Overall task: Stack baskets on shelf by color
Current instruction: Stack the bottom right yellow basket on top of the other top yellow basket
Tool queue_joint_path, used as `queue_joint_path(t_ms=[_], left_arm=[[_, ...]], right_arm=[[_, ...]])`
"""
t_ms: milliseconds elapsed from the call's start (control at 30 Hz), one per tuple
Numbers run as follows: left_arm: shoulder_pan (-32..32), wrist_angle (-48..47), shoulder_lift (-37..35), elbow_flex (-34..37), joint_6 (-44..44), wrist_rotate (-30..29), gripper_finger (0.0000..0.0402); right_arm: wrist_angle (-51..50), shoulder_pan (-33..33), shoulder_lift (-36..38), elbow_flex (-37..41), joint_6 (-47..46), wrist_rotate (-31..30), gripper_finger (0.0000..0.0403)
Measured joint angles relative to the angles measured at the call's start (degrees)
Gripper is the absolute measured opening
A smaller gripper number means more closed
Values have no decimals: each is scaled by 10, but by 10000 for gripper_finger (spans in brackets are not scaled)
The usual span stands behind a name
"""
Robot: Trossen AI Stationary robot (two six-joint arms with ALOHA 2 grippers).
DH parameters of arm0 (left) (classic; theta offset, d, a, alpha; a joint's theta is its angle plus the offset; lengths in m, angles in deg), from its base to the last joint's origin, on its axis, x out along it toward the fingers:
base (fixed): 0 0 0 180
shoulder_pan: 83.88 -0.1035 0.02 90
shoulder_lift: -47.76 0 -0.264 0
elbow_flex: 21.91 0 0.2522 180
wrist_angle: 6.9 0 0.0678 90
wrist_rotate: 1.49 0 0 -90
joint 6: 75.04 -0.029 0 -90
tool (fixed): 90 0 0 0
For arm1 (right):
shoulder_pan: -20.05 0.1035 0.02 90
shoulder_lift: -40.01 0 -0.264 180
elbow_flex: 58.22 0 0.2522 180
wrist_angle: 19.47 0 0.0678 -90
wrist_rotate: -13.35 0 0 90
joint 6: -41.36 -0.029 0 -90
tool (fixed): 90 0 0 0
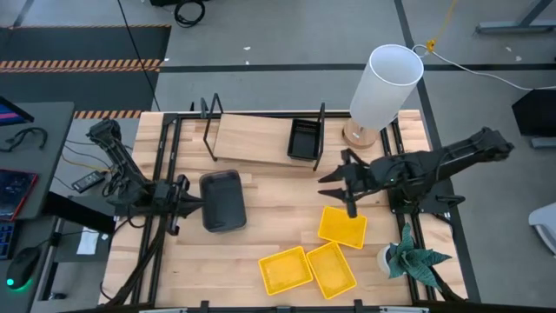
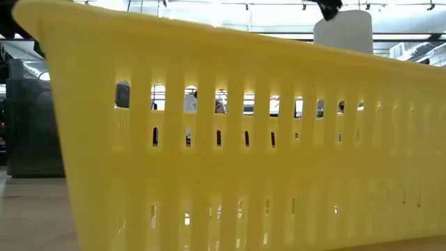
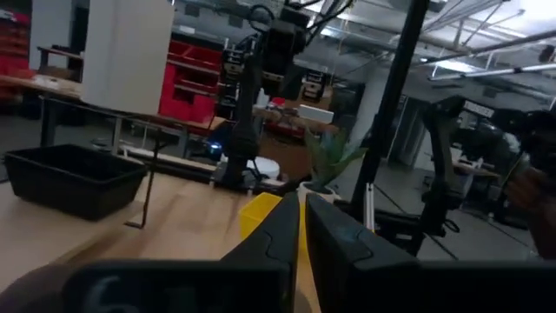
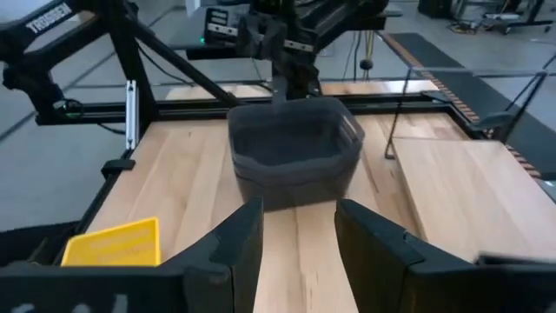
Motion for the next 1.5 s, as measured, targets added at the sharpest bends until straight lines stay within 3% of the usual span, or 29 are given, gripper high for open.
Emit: queue_joint_path(t_ms=[100, 233, 300, 467, 700, 800, 1033, 1233, 1500], left_arm=[[0, -1, 0, 0, 0, -15, 29], [-13, 20, 0, 0, 48, -109, 26], [-26, 14, 0, 0, 56, -119, 19], [-62, -13, 0, -4, 82, -69, 5], [-94, -214, 0, -72, 178, -55, 7], [-101, -254, -1, -93, 208, -42, 6], [-106, -282, 0, -104, 233, -15, 7], [-106, -282, 8, -104, 266, 93, 7], [-106, -283, 68, -117, 266, 95, 7]], right_arm=[[14, -7, 50, 46, -9, -2, 150], [63, -19, 115, 108, -20, -1, 150], [99, -24, 142, 140, -20, 2, 150], [180, -46, 190, 213, -40, 6, 150], [220, -74, 215, 270, -65, 44, 150], [235, -80, 226, 284, -51, 57, 150], [256, -96, 265, 327, -54, 63, 150], [259, -102, 300, 351, -54, 70, 150], [254, -130, 334, 362, -46, 82, 150]])
